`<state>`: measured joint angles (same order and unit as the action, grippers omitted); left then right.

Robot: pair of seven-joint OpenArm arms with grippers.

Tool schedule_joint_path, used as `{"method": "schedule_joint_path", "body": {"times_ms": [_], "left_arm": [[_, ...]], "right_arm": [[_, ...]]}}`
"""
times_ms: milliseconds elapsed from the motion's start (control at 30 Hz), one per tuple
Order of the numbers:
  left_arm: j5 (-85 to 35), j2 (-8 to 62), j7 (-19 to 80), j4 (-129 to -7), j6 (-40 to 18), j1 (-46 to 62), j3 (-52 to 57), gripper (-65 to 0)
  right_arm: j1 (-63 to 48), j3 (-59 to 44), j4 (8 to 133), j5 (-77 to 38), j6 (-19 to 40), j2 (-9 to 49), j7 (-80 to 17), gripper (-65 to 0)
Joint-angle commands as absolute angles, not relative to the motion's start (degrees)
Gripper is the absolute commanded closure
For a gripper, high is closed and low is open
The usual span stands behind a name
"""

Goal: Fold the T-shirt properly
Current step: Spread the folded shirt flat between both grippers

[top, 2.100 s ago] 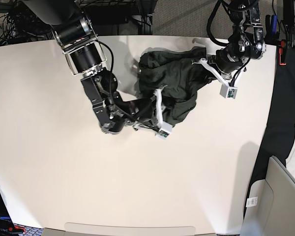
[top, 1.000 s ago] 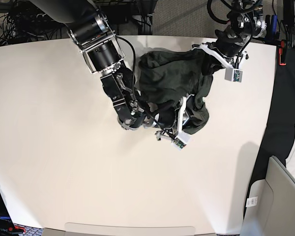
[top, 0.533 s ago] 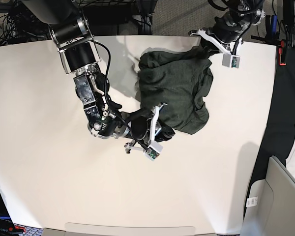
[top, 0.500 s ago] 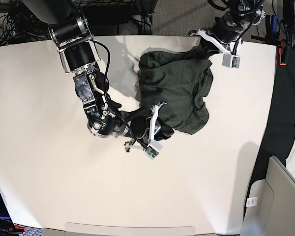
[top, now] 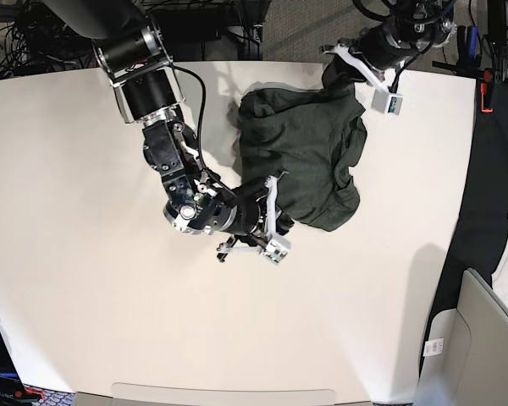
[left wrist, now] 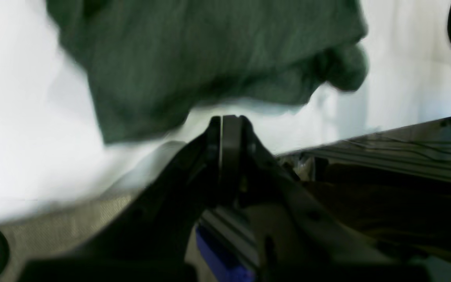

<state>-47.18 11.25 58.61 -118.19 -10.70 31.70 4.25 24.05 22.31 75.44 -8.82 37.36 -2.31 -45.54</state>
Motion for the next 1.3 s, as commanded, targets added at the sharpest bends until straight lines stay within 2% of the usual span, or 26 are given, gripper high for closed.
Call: {"method": "schedule_joint_path", "body": {"times_ms": [0,167,267,500,800,1267], "left_arm": [[-47.96,11.56,59.47,-118.73,-11.03,30.64,4.35,-0.6],[-47.52,11.47,62.99,-117.67,-11.03,26.07,4.35,-0.6],[-47.52,11.56,64.48,-116.88,-11.03,24.22,4.53,-0.6],[-47.43,11.56,67.21,-113.19,-11.03,23.25,4.35,-0.7],[-47.34,15.69,65.36,-107.12,-10.77,20.44,4.88,-0.7],[-47.34,17.63,62.37,-95.25,-10.68,6.9,4.35,-0.7]], "right_arm": [[25.36,22.11,76.18,-8.57,37.41,-2.77,-44.53,-3.9],[24.57,22.11,73.98,-8.31,37.41,-2.59,-45.05,-3.9],[24.31,22.11,72.92,-8.31,37.41,-2.59,-48.66,-3.9],[20.18,19.03,76.26,-8.31,37.41,-2.33,-50.15,-3.9],[16.13,13.67,83.65,-8.31,37.85,-2.24,-59.21,-3.8],[7.16,13.58,92.53,-20.88,37.93,5.41,-60.62,-3.8]]}}
